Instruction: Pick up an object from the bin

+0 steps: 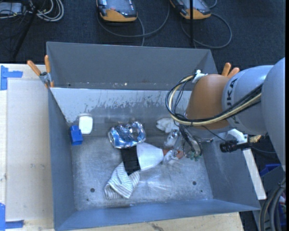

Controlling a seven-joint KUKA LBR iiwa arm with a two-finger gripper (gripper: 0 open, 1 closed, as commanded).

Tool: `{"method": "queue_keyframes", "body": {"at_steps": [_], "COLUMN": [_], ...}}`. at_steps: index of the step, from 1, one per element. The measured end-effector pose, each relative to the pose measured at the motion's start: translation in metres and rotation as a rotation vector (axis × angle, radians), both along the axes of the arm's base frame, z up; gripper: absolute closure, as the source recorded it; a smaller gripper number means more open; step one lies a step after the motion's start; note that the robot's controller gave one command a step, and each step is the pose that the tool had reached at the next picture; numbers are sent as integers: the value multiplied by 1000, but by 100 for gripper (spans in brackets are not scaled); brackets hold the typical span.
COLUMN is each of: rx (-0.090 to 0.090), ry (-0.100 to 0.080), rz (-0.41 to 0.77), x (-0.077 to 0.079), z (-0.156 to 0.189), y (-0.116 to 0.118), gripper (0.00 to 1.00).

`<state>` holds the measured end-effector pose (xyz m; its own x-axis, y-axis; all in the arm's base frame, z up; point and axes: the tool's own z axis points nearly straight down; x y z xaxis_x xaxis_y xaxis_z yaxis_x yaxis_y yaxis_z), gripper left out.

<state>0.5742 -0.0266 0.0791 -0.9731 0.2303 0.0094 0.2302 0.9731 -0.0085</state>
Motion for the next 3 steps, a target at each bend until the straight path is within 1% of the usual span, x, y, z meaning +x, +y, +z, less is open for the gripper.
{"method": "queue_keyframes", "body": {"at_steps": [1, 2, 3], "rx": [0, 6, 6], "ry": [-1, -4, -10], "rz": [1, -1, -5], "x": [0, 1, -4], "z": [0, 30, 126], "y": [0, -8, -4], "gripper": [100, 100, 100]}}
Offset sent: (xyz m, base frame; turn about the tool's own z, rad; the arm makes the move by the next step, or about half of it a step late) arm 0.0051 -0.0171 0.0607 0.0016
